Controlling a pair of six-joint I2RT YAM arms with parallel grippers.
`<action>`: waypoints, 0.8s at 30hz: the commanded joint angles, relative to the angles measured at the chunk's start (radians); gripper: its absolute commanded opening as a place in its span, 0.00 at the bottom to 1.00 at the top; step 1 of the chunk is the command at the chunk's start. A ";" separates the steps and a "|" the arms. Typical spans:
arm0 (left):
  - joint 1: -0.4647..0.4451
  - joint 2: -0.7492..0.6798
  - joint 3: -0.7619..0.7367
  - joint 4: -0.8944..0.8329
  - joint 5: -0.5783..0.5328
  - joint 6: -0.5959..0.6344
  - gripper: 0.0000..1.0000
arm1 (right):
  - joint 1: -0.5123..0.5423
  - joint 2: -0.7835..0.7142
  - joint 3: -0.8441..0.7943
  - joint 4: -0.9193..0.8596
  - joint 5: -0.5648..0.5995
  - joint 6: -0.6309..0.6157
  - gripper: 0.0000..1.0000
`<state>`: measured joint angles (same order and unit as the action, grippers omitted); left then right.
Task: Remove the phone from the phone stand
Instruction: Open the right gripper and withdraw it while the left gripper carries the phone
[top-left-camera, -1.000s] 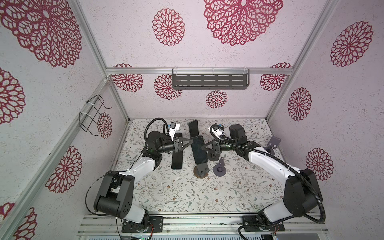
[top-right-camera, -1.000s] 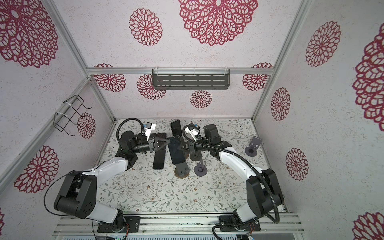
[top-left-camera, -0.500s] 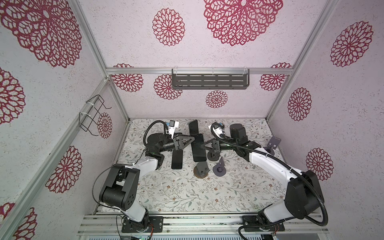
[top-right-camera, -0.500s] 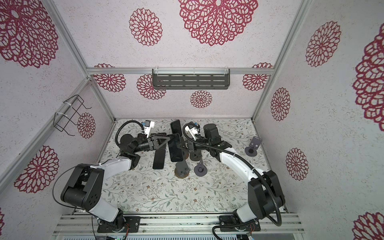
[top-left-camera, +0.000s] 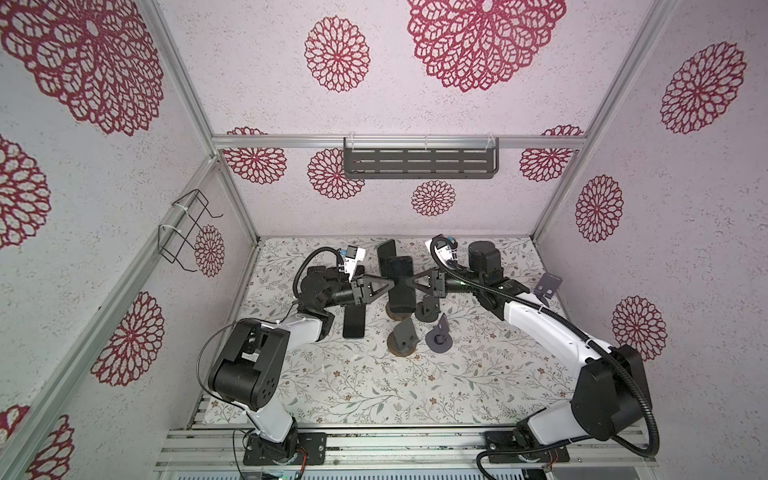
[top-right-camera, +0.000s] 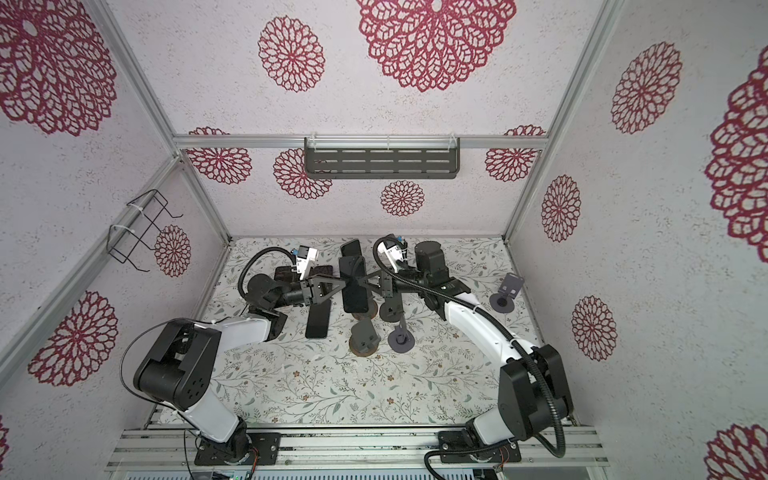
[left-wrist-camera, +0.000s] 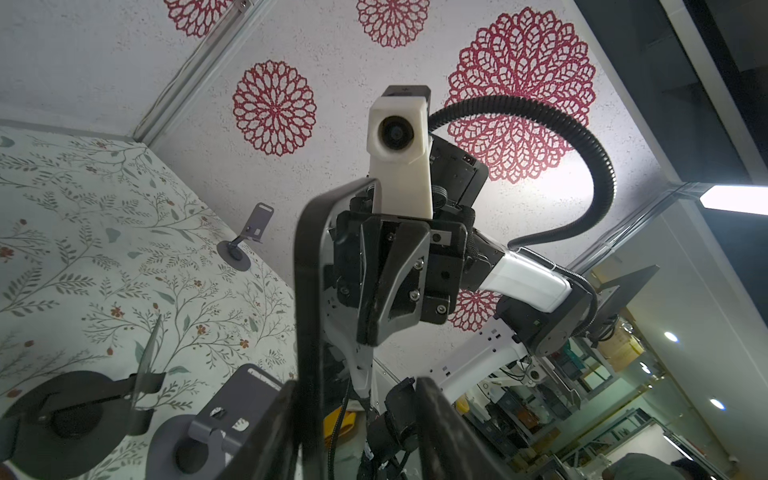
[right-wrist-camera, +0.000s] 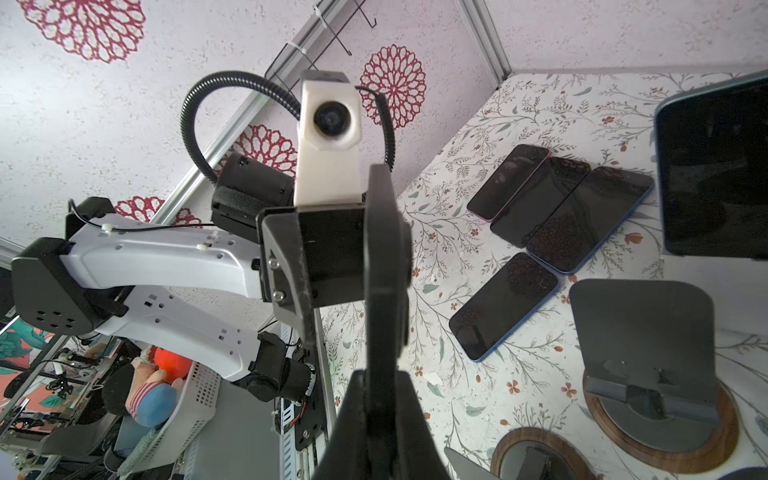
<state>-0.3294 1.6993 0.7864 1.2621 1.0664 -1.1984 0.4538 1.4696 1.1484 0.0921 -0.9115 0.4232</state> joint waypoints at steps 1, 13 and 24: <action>-0.009 0.025 0.026 0.050 0.011 -0.025 0.41 | -0.006 -0.051 0.044 0.089 -0.019 0.023 0.00; -0.005 0.047 0.037 0.092 -0.007 -0.062 0.11 | -0.010 -0.043 0.035 0.088 -0.023 0.020 0.00; 0.033 0.023 0.053 0.000 -0.026 -0.049 0.00 | -0.040 -0.031 0.031 0.041 0.006 0.012 0.56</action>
<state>-0.3210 1.7309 0.8089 1.2846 1.0634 -1.2480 0.4320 1.4693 1.1484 0.1211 -0.9154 0.4454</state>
